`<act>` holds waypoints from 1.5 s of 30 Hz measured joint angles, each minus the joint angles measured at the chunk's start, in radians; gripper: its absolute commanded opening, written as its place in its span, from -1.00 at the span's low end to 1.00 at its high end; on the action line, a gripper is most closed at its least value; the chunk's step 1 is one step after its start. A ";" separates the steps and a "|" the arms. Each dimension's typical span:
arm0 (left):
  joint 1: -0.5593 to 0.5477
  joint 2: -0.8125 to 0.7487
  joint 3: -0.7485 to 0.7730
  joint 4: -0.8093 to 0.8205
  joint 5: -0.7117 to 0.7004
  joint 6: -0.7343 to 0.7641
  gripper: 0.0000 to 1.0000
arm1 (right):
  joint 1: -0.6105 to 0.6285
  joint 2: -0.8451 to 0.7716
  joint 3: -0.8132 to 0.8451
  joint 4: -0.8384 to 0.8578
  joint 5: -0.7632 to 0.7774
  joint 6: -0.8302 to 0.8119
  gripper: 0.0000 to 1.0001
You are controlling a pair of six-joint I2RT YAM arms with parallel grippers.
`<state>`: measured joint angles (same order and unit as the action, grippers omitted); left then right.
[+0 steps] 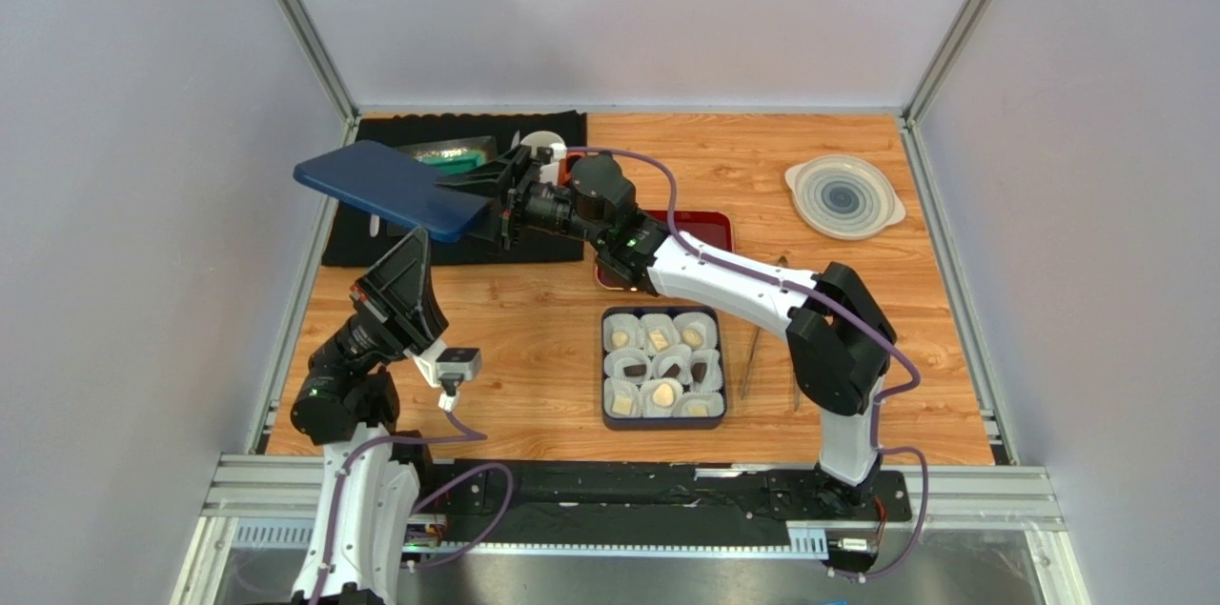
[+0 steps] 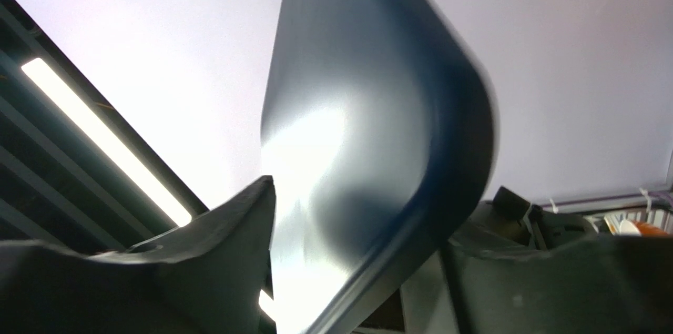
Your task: Pack the chocolate
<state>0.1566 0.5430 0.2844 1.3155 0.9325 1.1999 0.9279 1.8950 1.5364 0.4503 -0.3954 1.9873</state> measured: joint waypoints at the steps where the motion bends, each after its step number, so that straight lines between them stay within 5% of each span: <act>1: 0.000 -0.013 -0.008 -0.002 0.002 0.000 -1.00 | -0.005 0.000 -0.006 0.005 0.010 0.003 -0.06; 6: 0.000 -0.067 -0.062 -0.037 0.030 0.014 -1.00 | -0.043 -0.004 -0.050 0.023 0.046 0.006 -0.20; 13: -0.005 -0.091 -0.131 -0.101 0.087 0.121 -1.00 | -0.084 -0.012 -0.062 0.049 0.082 -0.008 -0.82; 18: -0.006 -0.083 -0.164 -0.129 0.115 0.206 -0.98 | -0.098 -0.031 -0.068 0.080 0.102 -0.002 -0.95; 26: -0.006 -0.083 -0.182 -0.259 0.096 0.310 0.08 | -0.128 -0.048 -0.032 0.146 0.077 -0.031 -0.97; 29: -0.006 -0.085 -0.106 -0.458 0.016 0.276 0.47 | -0.181 -0.076 -0.011 0.107 0.016 -0.122 -0.96; 36: -0.006 -0.042 0.364 -1.210 -0.190 0.031 0.50 | -0.428 -0.336 -0.051 -0.276 -0.063 -0.509 -0.95; 45: -0.006 0.035 0.262 -1.768 -0.272 -0.441 0.75 | -0.540 -0.611 -0.116 -0.754 -0.101 -0.972 -0.95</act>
<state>0.1501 0.5777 0.5468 -0.4526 0.6601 0.7593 0.3882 1.2839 1.4200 -0.3035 -0.4961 1.0153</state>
